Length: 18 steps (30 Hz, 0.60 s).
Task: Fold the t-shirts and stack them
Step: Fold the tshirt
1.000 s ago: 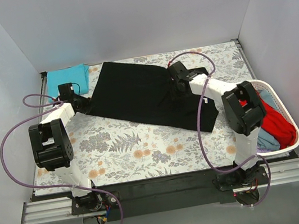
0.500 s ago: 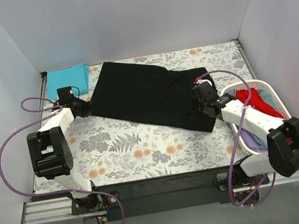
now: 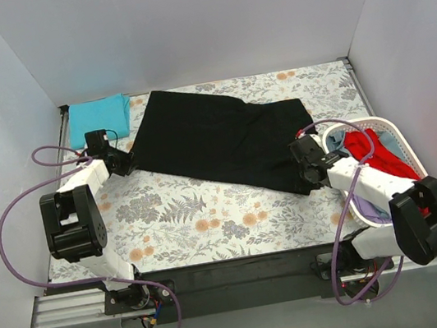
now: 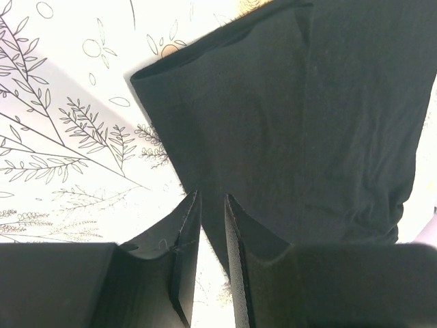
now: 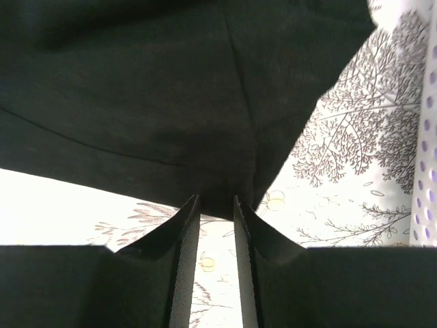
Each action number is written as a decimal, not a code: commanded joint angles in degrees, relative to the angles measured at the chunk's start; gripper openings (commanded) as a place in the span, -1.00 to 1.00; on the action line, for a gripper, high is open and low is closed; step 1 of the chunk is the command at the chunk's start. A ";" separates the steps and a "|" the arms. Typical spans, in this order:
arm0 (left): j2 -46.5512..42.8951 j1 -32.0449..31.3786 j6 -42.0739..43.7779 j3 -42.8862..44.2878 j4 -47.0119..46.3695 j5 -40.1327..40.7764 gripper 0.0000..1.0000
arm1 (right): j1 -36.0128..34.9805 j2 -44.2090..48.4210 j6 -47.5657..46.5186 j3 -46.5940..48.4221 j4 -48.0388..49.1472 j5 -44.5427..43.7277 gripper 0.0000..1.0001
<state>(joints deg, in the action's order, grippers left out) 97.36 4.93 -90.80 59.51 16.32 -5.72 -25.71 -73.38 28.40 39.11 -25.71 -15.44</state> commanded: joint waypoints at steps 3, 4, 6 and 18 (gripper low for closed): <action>0.46 0.43 0.89 1.66 0.29 0.88 -0.61 | 0.23 -0.36 0.78 -2.20 -0.39 -0.47 -0.41; 0.46 0.52 0.89 1.75 0.30 0.79 -0.61 | 0.14 -0.27 0.78 -2.72 -0.74 -0.29 -0.42; 0.72 0.52 0.80 1.93 0.38 0.79 -0.61 | 0.14 0.52 0.86 -3.51 -1.18 0.32 -0.42; 1.52 0.78 1.07 2.72 2.05 3.33 -0.48 | 0.23 7.90 1.48 -3.35 -5.39 3.67 -0.45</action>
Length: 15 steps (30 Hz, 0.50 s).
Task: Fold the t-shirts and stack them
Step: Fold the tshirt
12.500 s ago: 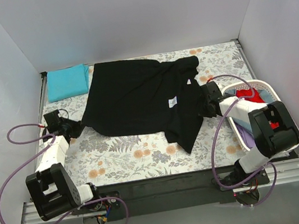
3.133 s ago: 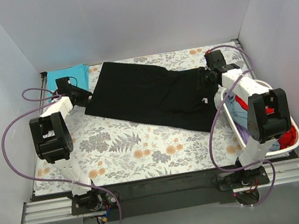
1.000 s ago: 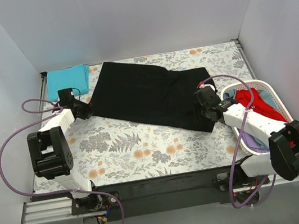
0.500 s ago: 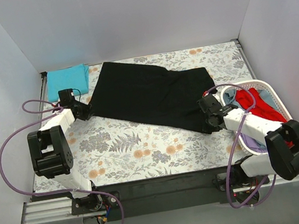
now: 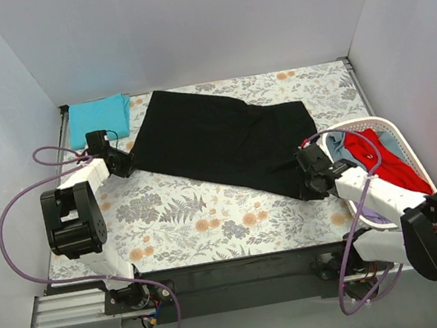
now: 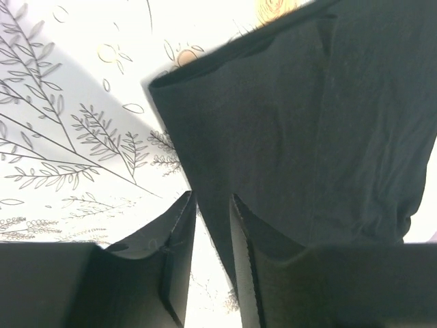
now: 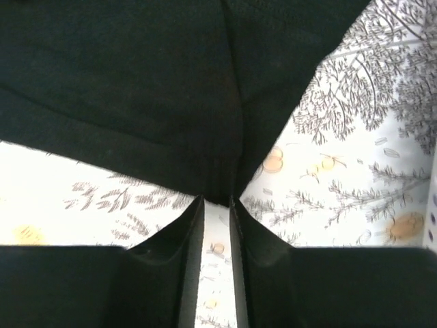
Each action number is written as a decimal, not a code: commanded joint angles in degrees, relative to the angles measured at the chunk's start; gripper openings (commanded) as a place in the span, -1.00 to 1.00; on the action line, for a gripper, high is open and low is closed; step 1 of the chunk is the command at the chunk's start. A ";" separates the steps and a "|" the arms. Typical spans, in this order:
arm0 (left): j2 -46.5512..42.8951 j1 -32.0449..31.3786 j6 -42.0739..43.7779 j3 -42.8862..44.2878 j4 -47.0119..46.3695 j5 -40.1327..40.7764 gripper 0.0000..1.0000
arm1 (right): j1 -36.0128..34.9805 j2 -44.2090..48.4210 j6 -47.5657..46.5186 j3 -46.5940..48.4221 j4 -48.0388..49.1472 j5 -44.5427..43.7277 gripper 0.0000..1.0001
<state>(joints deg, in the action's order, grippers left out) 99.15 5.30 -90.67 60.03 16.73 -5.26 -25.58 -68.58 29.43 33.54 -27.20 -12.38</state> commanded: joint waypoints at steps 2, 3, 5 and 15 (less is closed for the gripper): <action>-0.10 0.41 1.55 2.28 1.99 3.85 -0.42 | 0.09 5.45 0.01 5.29 -4.61 0.34 -0.39; 0.16 0.41 1.73 2.72 2.08 4.11 -0.37 | 0.01 6.08 -0.25 6.53 -4.88 0.60 -0.32; 1.13 0.50 1.99 3.07 2.17 3.94 -0.33 | 0.10 6.52 -0.60 9.51 -5.14 1.30 -0.20; 4.73 0.33 2.08 5.45 0.93 4.64 -0.34 | 0.01 0.56 -1.74 15.41 -1.54 2.45 -0.25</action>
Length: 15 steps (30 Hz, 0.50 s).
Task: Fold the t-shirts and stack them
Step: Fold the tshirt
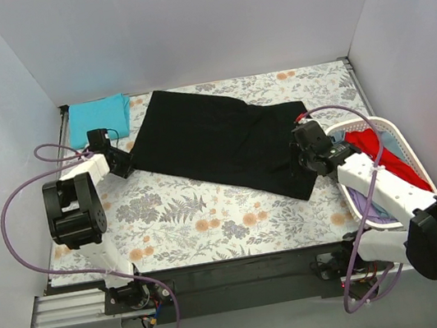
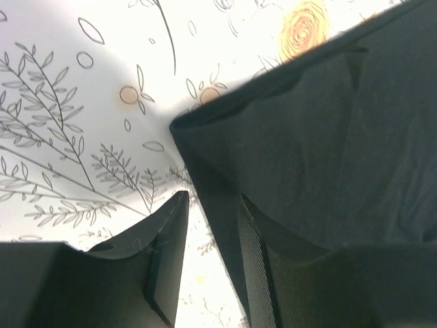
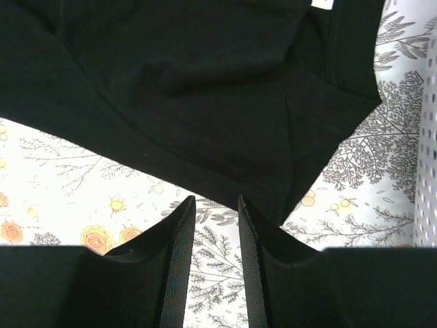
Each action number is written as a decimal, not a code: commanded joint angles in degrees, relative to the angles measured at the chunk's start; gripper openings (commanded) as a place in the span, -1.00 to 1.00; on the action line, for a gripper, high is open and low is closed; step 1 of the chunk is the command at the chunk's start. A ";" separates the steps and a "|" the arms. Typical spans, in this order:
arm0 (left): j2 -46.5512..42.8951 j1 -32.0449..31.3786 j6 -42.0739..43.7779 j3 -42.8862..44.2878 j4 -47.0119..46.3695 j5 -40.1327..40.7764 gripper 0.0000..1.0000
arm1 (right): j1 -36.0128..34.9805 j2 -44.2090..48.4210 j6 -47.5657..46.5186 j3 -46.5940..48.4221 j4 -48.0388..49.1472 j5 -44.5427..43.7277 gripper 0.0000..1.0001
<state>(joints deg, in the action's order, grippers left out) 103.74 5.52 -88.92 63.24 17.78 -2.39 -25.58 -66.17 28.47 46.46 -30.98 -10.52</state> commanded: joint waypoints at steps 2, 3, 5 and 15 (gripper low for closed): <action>1.02 0.11 0.07 2.67 0.50 4.41 -0.35 | 0.09 -4.04 -1.13 2.94 3.12 0.51 -0.25; 1.28 0.11 -0.02 2.85 0.67 4.94 -0.35 | 0.10 -4.57 -1.40 2.76 3.47 0.42 -0.25; 2.16 0.11 -0.02 3.55 0.76 5.91 -0.36 | 0.10 -5.72 -1.57 1.71 4.17 0.68 -0.26; 6.12 -0.24 1.03 5.13 1.47 8.72 -0.42 | 0.18 -6.69 -1.40 -6.11 7.69 1.03 -0.26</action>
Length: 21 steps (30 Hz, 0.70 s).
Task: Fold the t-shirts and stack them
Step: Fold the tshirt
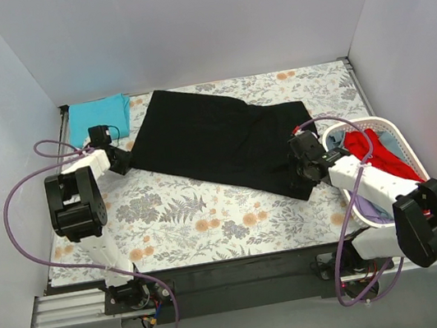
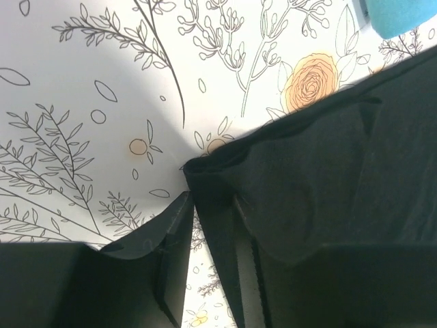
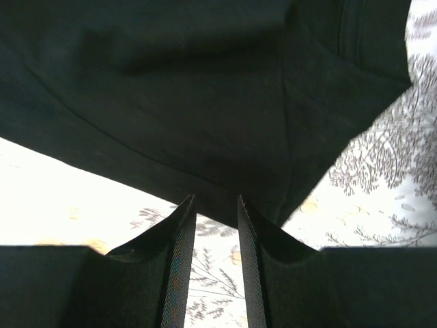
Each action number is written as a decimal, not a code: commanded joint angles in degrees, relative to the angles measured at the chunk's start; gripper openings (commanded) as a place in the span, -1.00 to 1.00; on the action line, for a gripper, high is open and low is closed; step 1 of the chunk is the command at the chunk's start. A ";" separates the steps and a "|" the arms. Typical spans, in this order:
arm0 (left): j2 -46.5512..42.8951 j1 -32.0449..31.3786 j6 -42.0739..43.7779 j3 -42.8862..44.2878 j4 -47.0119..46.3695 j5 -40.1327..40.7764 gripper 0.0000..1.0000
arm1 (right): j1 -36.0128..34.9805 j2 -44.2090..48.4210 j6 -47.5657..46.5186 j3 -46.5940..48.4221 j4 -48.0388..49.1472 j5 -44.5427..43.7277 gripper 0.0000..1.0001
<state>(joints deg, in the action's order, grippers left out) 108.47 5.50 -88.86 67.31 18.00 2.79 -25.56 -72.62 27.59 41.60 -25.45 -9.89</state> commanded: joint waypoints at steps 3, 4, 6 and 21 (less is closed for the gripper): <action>2.01 -0.31 1.23 0.98 1.34 3.80 -0.55 | -0.01 0.11 -0.52 -2.49 2.25 1.19 -0.25; 2.19 -0.40 1.32 0.98 1.34 3.89 -0.59 | -0.01 0.72 -0.52 -2.75 2.25 1.28 -0.22; 2.19 -0.40 1.41 0.89 1.51 4.15 -0.73 | 0.07 1.51 -0.35 -3.89 2.34 1.45 -0.14; -5.89 1.09 -5.00 -7.97 8.19 10.31 -1.00 | 0.07 -2.26 -1.75 2.42 3.57 2.42 0.04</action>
<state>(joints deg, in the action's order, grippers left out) 105.51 5.19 -92.38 63.42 19.64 8.38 -25.56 -74.15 26.79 39.03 -23.81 -8.19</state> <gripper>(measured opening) 0.021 0.517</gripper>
